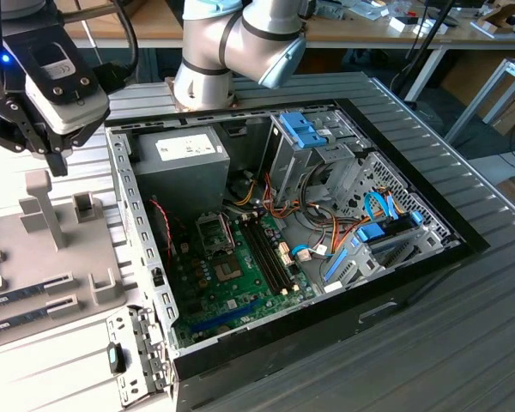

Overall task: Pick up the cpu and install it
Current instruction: 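Reach for the cpu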

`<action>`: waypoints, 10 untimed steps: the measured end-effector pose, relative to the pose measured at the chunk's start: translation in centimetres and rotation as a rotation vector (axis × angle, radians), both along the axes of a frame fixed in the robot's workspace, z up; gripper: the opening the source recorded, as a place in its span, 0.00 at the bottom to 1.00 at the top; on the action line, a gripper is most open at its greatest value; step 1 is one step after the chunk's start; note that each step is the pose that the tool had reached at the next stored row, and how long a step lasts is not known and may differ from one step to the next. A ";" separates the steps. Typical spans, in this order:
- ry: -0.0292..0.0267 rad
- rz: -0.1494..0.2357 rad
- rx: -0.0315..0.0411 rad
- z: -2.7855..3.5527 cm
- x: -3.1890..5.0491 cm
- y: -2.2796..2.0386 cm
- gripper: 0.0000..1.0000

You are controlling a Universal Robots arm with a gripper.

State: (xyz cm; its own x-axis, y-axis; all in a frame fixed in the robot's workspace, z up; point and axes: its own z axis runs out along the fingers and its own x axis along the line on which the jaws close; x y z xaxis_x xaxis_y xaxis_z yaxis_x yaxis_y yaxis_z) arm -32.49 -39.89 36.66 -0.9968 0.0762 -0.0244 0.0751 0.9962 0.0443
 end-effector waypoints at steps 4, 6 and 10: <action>0.0000 0.000 0.0001 -0.04 -0.07 0.00 0.11; 0.0000 0.000 0.0000 -0.06 -0.10 0.00 0.11; 0.0000 0.000 0.0000 -0.10 -0.18 0.00 0.11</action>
State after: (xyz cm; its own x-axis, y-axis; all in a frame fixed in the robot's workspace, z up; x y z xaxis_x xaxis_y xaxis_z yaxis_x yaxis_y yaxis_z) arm -32.67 -39.89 36.56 -0.9968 0.0762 -0.0245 0.0751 0.9962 0.0444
